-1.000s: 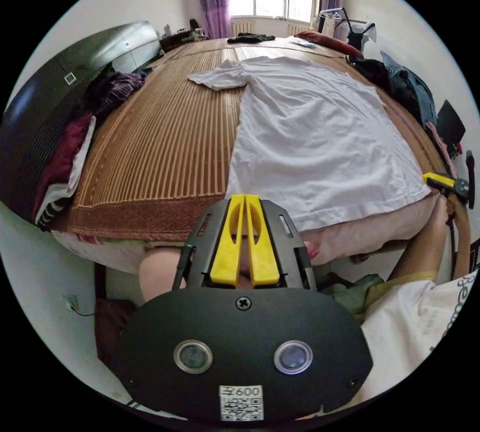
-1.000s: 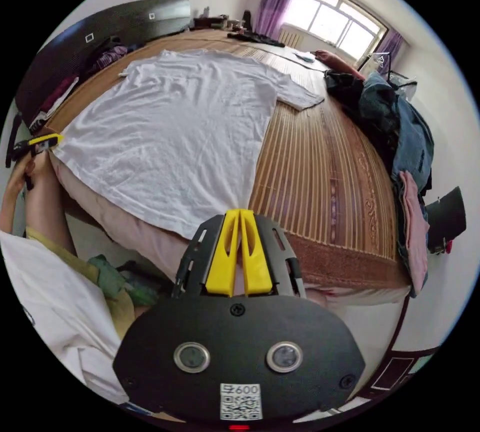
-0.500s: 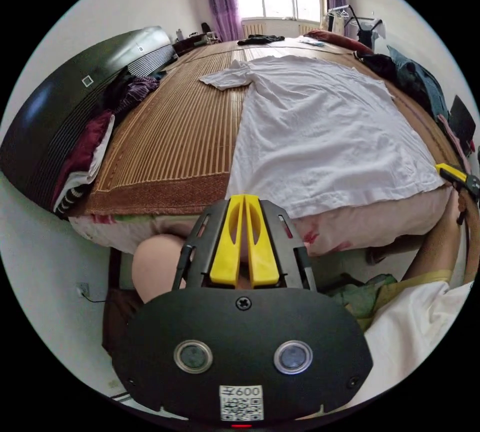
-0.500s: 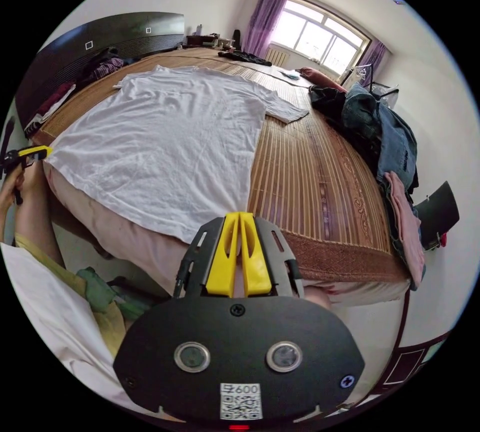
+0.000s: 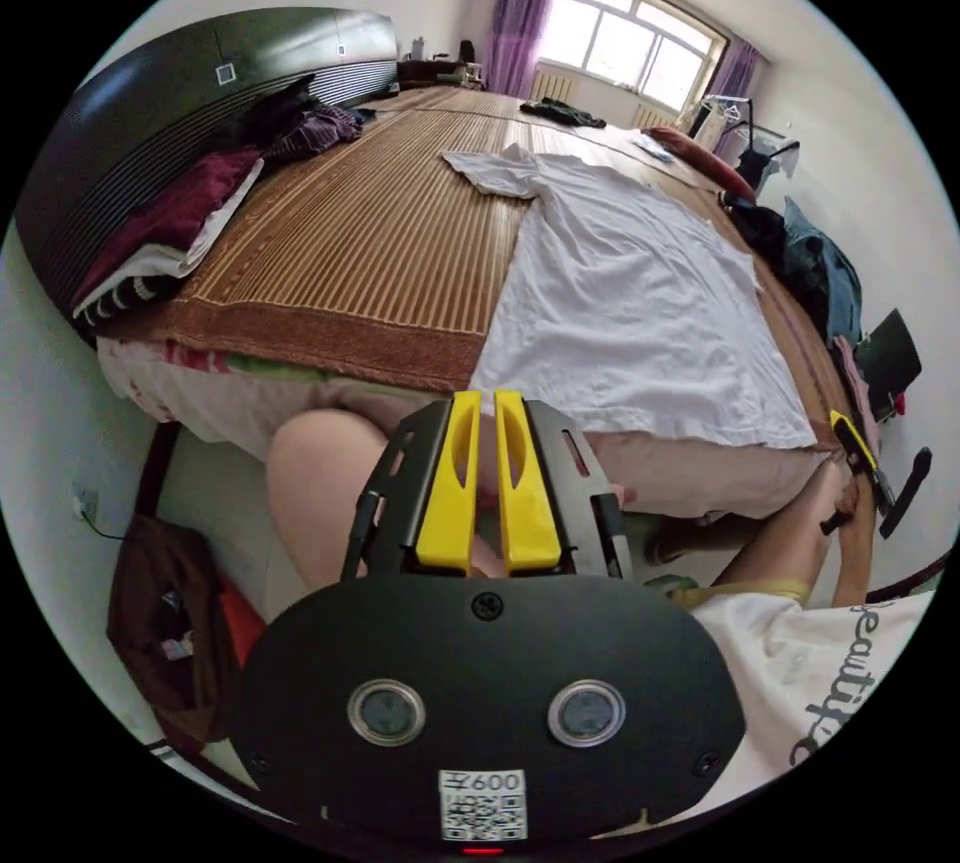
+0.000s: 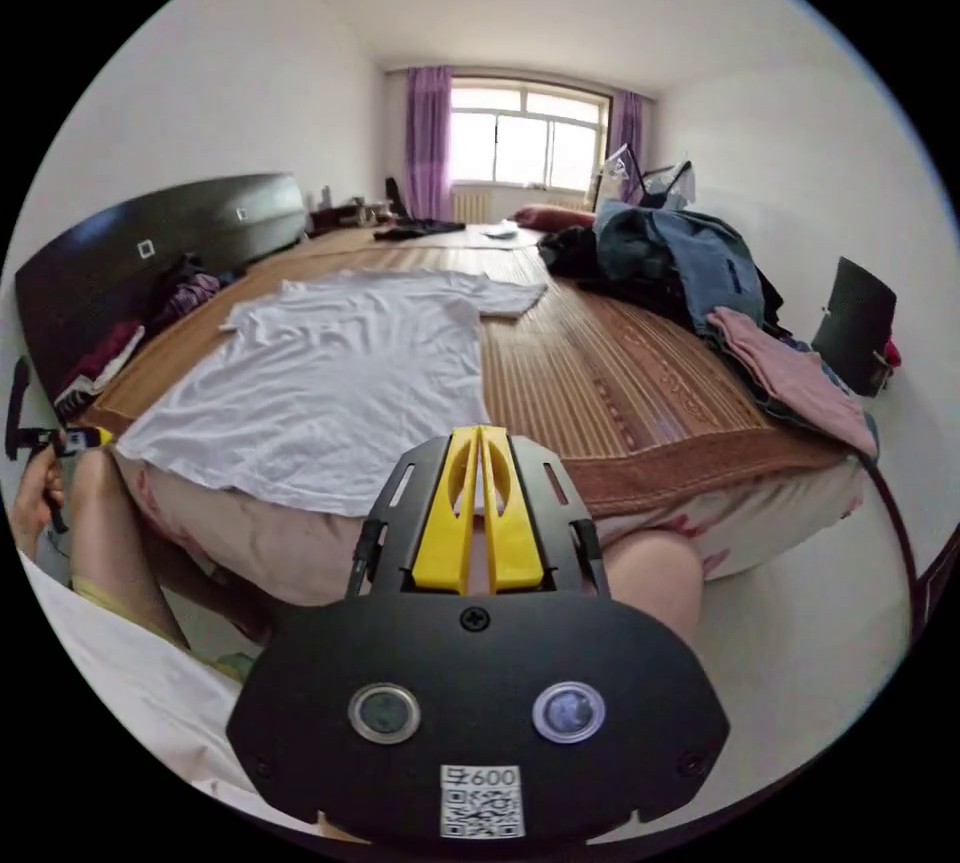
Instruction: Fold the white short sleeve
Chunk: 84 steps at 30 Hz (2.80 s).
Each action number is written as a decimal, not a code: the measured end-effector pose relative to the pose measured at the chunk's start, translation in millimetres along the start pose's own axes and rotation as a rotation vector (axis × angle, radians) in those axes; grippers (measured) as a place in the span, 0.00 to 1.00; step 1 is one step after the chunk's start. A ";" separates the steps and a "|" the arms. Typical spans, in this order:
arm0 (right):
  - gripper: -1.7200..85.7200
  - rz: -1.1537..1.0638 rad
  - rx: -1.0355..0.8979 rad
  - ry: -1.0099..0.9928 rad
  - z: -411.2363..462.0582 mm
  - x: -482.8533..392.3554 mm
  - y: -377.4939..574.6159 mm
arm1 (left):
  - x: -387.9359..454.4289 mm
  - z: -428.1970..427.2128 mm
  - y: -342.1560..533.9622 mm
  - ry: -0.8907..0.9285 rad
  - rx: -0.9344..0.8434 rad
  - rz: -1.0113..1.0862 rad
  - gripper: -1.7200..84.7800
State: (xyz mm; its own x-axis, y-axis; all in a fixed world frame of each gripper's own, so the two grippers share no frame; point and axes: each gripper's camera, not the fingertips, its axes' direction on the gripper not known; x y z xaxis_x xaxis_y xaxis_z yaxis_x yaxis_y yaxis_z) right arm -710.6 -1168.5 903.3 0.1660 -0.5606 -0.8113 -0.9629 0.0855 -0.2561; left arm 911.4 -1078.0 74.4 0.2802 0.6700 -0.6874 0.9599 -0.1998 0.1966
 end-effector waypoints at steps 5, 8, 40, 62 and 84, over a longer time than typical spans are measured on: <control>0.01 -0.143 0.189 -0.162 -0.7 -83.7 37.6 | 69.3 29.8 13.8 0.045 0.145 0.182 0.03; 0.01 -0.215 0.192 -0.308 13.5 -124.9 45.9 | 105.6 59.0 22.7 0.153 0.130 0.248 0.03; 0.06 0.268 -0.205 0.093 12.2 52.1 19.4 | 112.1 111.4 89.8 0.125 0.073 0.354 0.03; 0.01 -0.004 -0.401 0.181 46.3 23.1 -12.8 | 150.0 113.6 83.1 -0.012 -0.059 0.514 0.03; 0.01 -0.132 0.019 0.006 82.6 -112.3 6.4 | 224.3 143.6 70.5 0.246 0.269 0.445 0.03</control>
State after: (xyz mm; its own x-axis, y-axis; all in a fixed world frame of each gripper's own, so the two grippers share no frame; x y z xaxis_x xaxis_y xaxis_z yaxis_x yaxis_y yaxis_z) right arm -717.7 -1037.0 949.3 0.2894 -0.5729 -0.7668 -0.9287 0.0261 -0.3700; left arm 1041.1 -1044.4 -166.3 0.6809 0.6202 -0.3896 0.7231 -0.6539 0.2227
